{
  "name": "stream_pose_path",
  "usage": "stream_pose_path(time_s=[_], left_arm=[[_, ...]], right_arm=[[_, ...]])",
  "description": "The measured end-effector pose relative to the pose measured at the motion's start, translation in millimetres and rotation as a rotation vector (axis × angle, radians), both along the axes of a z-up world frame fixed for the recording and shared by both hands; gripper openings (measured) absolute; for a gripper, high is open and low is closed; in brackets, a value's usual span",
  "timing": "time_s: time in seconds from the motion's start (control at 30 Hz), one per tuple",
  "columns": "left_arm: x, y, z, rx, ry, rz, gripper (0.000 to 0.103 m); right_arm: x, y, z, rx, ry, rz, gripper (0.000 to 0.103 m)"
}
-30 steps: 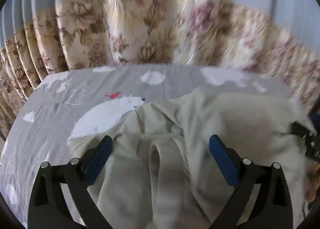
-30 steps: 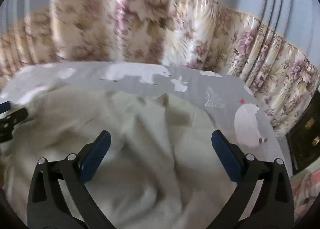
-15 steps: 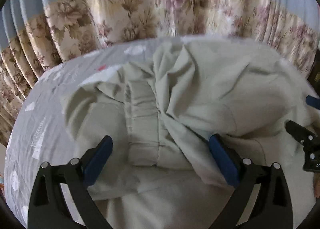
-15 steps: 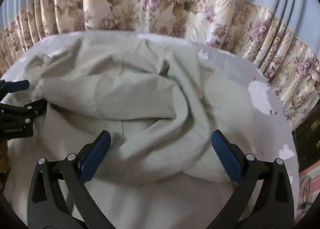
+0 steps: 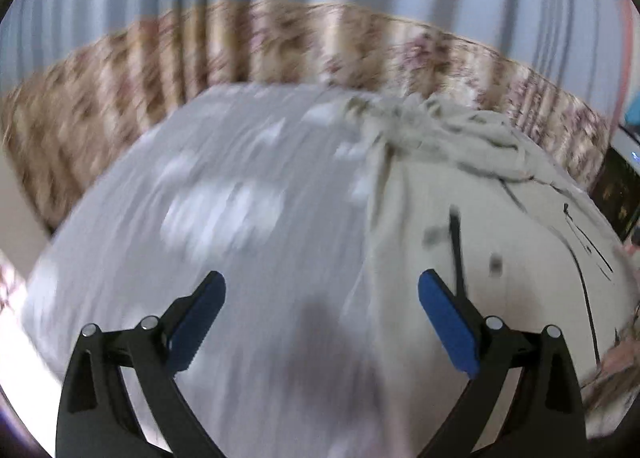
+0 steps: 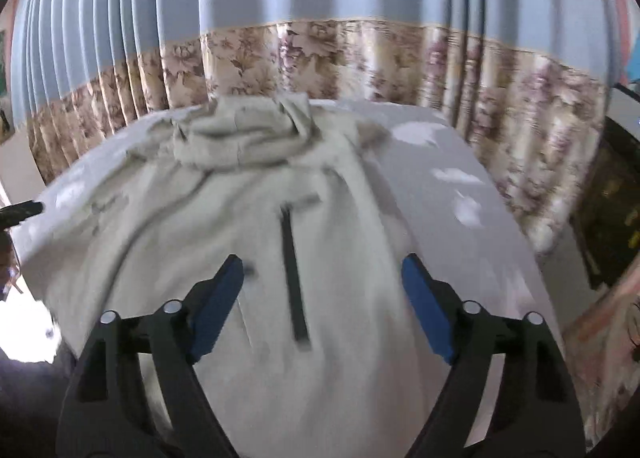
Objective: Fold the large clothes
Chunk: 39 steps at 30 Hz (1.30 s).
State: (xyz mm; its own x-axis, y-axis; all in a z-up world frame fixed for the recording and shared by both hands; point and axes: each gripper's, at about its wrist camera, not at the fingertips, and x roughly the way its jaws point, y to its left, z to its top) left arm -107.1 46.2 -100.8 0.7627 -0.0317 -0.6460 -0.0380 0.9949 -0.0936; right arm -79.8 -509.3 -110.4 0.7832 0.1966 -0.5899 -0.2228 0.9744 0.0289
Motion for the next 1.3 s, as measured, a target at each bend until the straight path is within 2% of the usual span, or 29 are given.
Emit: stream_pose_path(time_s=[0.07, 0.13, 0.17, 0.27, 0.37, 0.4, 0.47, 0.53, 0.6, 0.67, 0.73, 0.97, 1.03, 1.13, 1.2, 1.3], left_arm=[[-36.6, 2.2, -11.4, 0.017, -0.036, 0.046, 0.097], [-55.5, -3.6, -21.4, 0.092, -0.04, 0.076, 0.097], [-65.5, -9.7, -23.2, 0.116, -0.057, 0.055, 0.097], [-77.3, -24.2, -20.4, 0.16, -0.099, 0.007, 0.097], [-72.2, -26.4, -21.6, 0.131, -0.088, -0.002, 0.097], [-69.2, -24.5, -23.4, 0.095, -0.071, 0.0, 0.097], [-65.9, -22.6, -27.3, 0.041, -0.052, 0.006, 0.097], [-62.0, -26.5, -30.6, 0.037, -0.037, -0.014, 0.097], [-60.5, -30.2, -32.8, 0.036, -0.03, -0.028, 0.097], [-58.8, -33.1, -35.8, 0.022, -0.018, -0.044, 0.097], [-59.7, -36.5, -36.7, 0.012, -0.022, -0.052, 0.097], [-64.6, -44.4, -35.3, -0.023, -0.015, -0.115, 0.095], [-65.8, -47.8, -32.5, -0.02, -0.022, -0.128, 0.086], [-69.2, -56.3, -28.3, -0.017, -0.041, -0.158, 0.083], [-71.3, -64.5, -26.6, -0.003, -0.048, -0.179, 0.075], [-76.3, -75.2, -22.5, 0.029, -0.07, -0.22, 0.076]], right_arm=[[-21.5, -13.0, -11.0, 0.019, 0.014, -0.031, 0.075], [-34.2, -28.1, -21.9, 0.085, 0.04, -0.071, 0.065], [-38.9, -32.2, -26.8, 0.086, 0.05, -0.087, 0.06], [-47.6, -34.8, -40.8, 0.043, 0.074, -0.125, 0.057], [-57.6, -37.1, -48.6, 0.05, 0.067, -0.145, 0.056], [-60.0, -38.9, -52.2, 0.057, 0.07, -0.156, 0.055], [-62.2, -41.8, -61.5, 0.06, 0.086, -0.172, 0.049], [-66.4, -42.3, -64.4, 0.059, 0.067, -0.17, 0.047], [-67.2, -40.8, -62.2, 0.072, 0.054, -0.168, 0.035], [-67.6, -36.3, -57.6, 0.067, 0.04, -0.152, 0.016], [-66.3, -28.7, -50.8, 0.06, 0.032, -0.118, 0.011], [-54.8, -19.1, -39.8, 0.055, 0.028, -0.083, 0.01], [-52.8, -20.4, -39.3, 0.07, 0.026, -0.083, 0.01], [-51.2, -19.7, -38.5, 0.074, 0.028, -0.08, 0.01], [-51.3, -20.4, -37.9, 0.077, 0.028, -0.078, 0.011], [-51.7, -23.3, -36.8, 0.093, 0.028, -0.082, 0.012]])
